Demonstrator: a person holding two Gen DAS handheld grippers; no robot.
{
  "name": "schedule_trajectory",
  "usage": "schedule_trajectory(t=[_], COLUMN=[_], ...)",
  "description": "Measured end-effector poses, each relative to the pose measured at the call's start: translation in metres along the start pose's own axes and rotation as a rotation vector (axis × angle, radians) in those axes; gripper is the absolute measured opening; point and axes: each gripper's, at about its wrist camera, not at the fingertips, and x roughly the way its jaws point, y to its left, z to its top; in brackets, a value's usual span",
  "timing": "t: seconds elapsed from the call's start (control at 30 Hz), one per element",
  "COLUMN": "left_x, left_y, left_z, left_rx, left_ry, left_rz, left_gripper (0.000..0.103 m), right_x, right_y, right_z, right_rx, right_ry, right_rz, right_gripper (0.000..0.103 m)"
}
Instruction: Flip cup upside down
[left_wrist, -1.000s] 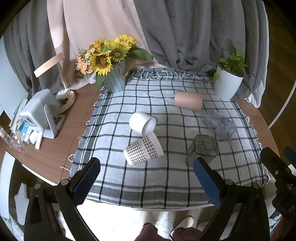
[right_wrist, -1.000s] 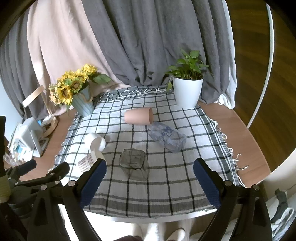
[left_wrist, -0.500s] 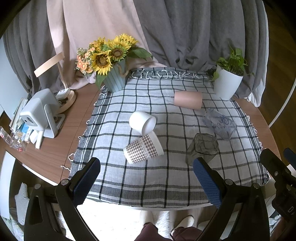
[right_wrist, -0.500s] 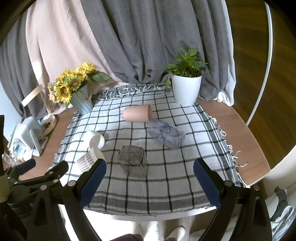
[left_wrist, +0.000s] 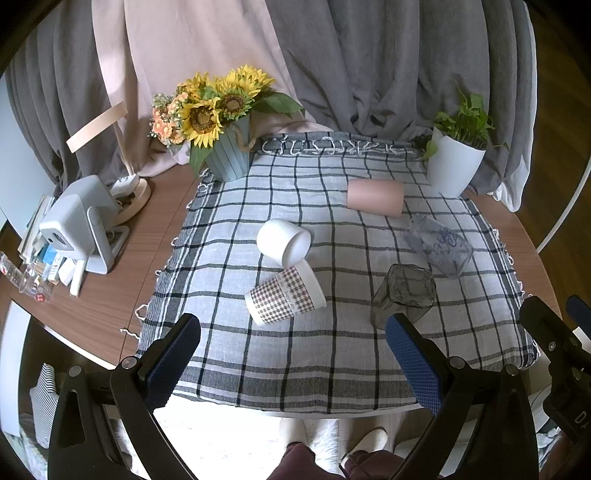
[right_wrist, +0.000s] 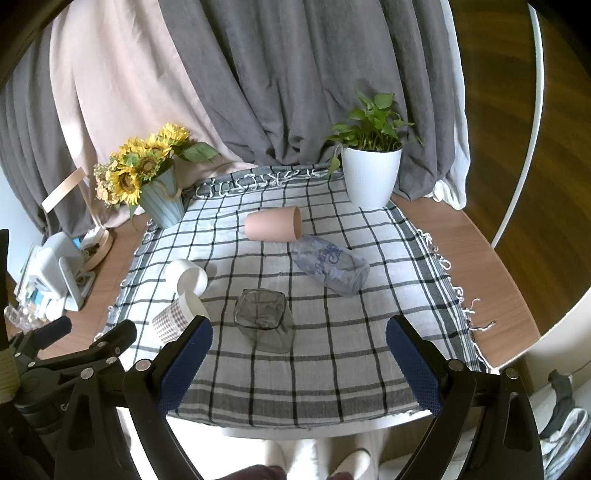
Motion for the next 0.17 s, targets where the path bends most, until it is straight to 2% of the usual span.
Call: schedule_trajectory(t=[0.17], left_x=[0.0], left_y=[0.0001], left_z=[0.0004], left_rx=[0.001], left_ry=[-0.001], left_rz=[0.001], left_gripper=[0.102], right_x=[0.0004], right_y=[0.0011], right_z=[0.0017], right_rx=[0.001], right_ry=[0.0], right_rz=[0.0], right_gripper=[0.095])
